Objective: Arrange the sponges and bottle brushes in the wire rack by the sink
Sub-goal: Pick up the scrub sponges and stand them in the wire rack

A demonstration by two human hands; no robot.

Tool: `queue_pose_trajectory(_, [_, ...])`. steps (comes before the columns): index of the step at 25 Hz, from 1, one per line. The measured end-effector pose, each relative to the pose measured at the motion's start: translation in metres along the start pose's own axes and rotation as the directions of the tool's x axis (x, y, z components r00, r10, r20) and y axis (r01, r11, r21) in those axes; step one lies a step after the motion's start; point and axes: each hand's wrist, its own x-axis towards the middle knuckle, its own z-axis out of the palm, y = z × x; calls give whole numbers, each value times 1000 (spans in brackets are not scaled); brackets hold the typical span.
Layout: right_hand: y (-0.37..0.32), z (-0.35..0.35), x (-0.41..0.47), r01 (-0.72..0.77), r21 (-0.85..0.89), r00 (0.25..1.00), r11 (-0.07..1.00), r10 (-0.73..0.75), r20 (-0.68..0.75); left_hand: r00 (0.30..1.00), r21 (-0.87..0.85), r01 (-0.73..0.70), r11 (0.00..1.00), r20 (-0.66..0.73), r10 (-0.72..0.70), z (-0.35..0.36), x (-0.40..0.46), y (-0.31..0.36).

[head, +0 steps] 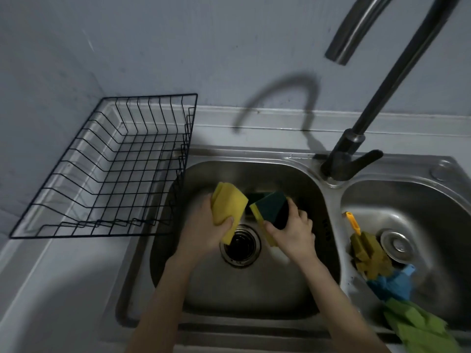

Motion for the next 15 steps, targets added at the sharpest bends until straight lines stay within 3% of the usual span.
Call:
queue_pose_trajectory(8, [-20,-39,-33,168,33,975,985,-161,-155,983,7,-109,994,-150,109,-30,-32,31])
queue_pose_trajectory(15, [-38,-46,-60,265,11,949,964,-259,-181,952,-25,-145,989,-278,132,-60,-60,42])
